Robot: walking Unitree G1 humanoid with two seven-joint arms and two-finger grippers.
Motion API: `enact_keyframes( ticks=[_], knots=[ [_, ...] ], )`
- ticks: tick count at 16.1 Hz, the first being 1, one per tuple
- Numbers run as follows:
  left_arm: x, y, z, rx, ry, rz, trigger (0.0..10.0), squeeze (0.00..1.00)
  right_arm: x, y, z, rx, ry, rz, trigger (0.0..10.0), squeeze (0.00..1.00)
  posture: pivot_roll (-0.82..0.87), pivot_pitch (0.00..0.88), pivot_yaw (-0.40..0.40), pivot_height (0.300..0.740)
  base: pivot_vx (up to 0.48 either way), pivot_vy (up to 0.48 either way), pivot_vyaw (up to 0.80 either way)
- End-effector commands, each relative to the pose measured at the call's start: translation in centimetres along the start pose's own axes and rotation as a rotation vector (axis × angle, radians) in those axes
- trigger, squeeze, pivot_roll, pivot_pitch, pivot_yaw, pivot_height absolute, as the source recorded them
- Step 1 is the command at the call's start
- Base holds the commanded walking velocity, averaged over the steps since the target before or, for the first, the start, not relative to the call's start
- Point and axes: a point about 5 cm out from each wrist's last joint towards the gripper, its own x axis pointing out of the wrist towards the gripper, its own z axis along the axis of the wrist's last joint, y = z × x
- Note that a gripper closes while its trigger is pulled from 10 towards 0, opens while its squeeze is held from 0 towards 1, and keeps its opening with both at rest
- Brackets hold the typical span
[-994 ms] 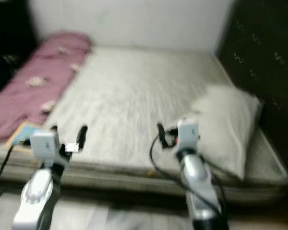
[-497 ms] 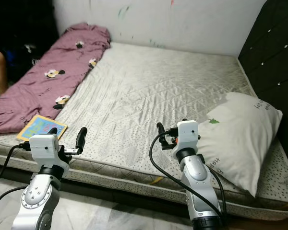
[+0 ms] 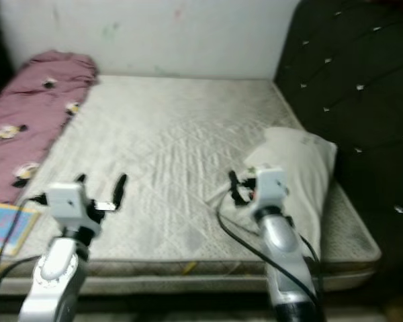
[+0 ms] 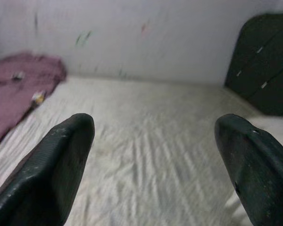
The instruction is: Clean up the room
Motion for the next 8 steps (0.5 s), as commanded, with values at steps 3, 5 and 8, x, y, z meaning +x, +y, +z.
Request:
enact_keyframes(
  ticks=[3, 5, 8],
  knots=[
    [0.15, 0.09, 0.06, 0.008, 0.006, 0.018, 10.0, 0.0, 0.0, -0.53, 0.37, -0.016, -0.006, -0.008, 10.0, 0.0, -0.07, 0.0, -0.04, 0.74, 0.0, 0.0, 0.0],
    [-0.05, 0.47, 0.15, 0.032, 0.005, 0.042, 10.0, 0.0, -0.09, -0.58, 0.47, -0.022, -0.007, -0.011, 10.0, 0.0, -0.07, 0.0, -0.036, 0.74, 0.0, 0.0, 0.0],
    [-0.1, 0.67, 0.24, 0.047, 0.007, 0.037, 10.0, 0.0, -0.15, -0.45, 0.39, -0.024, -0.007, -0.014, 10.0, 0.0, -0.06, 0.0, -0.029, 0.74, 0.0, 0.0, 0.0]
  ],
)
